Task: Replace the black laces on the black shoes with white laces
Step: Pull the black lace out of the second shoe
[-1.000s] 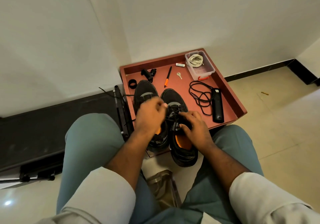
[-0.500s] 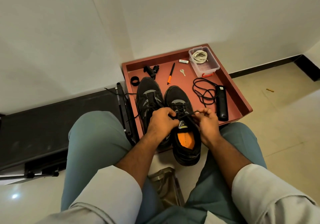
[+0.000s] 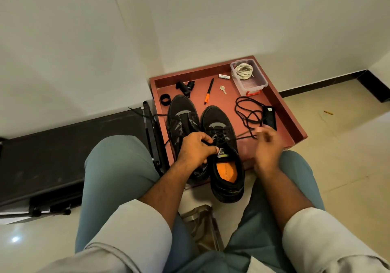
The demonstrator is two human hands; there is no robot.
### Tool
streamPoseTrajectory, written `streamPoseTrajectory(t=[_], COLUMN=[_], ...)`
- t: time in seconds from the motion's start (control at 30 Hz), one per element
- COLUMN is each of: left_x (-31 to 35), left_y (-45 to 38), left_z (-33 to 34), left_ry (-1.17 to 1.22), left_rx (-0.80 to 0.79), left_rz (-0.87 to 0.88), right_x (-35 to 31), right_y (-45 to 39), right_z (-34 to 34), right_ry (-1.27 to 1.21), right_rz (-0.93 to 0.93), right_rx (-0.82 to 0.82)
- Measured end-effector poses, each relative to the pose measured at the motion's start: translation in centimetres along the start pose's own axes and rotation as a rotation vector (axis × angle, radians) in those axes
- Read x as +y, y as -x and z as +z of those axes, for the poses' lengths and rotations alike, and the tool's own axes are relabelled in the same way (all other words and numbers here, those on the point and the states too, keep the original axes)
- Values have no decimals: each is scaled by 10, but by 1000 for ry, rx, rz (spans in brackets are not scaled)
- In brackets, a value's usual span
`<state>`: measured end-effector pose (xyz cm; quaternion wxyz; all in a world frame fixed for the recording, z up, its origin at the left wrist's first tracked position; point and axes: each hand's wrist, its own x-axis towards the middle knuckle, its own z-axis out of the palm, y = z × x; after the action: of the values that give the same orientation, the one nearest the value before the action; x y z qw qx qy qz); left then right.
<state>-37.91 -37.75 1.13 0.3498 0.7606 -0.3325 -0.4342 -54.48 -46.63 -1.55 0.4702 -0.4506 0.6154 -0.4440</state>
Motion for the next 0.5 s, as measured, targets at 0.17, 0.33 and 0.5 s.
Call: streamPoseTrajectory(t=[0.17, 0.33, 0.5], left_x=[1, 2, 1], left_y=[0, 2, 2], left_z=[2, 4, 4], left_ry=[-16, -21, -21], left_rx=[1, -3, 15], left_rz=[18, 32, 33], right_x=[-8, 2, -6], right_y=[5, 35, 26], right_z=[-11, 13, 11], right_ry=[351, 1089, 219], right_rz=[-265, -542, -139], right_rx=[-236, -536, -207])
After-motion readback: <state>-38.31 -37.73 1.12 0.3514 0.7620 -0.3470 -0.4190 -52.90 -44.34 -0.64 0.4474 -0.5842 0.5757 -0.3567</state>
